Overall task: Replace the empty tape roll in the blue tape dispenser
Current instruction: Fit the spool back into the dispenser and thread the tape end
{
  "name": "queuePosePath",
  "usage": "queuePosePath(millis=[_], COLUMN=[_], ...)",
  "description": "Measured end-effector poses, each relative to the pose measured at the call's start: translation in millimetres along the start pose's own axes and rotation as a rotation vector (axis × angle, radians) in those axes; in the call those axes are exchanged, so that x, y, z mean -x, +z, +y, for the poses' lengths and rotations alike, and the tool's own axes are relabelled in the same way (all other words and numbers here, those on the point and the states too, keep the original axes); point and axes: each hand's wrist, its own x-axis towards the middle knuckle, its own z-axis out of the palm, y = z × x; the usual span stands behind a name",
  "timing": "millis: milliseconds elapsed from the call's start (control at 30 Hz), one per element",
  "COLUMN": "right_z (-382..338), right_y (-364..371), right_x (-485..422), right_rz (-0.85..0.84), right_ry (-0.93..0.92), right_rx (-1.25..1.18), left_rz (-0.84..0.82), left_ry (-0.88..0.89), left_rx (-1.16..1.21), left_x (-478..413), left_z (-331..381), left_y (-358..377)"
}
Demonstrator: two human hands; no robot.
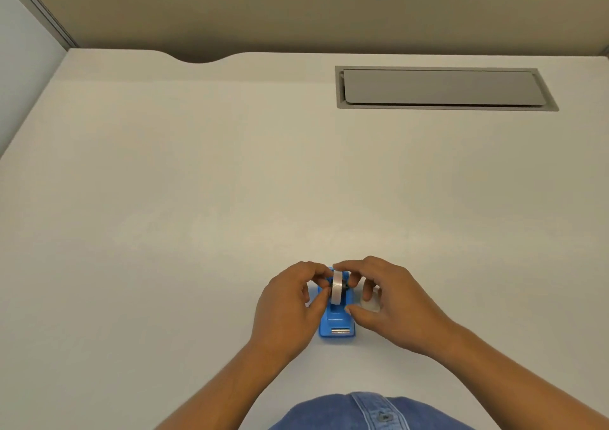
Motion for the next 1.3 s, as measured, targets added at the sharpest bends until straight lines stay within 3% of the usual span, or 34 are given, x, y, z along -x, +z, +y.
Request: queuePosePath(millis=[200, 433, 900, 1300], right_z=[-2, -2, -10, -2], right_y=[1, 3, 7, 12], right_x=[-2, -2, -4, -4], right_rz=[0.046, 0.0, 0.071, 0.023], right_ry=[-0.055, -0.045, -0.025, -0.029], right_rx=[0.092, 0.158, 0.261, 0.272], left_rz=[-0.023, -0.247, -0.201, -0.183], left_ry=[0.034, 0.131, 0.16, 0.141], left_rx=[-0.044, -0.179, -0.255, -0.269], left_x=[7, 18, 15, 16], left_z=[-11, -20, -19, -18], left_y=[-4, -14, -4, -2])
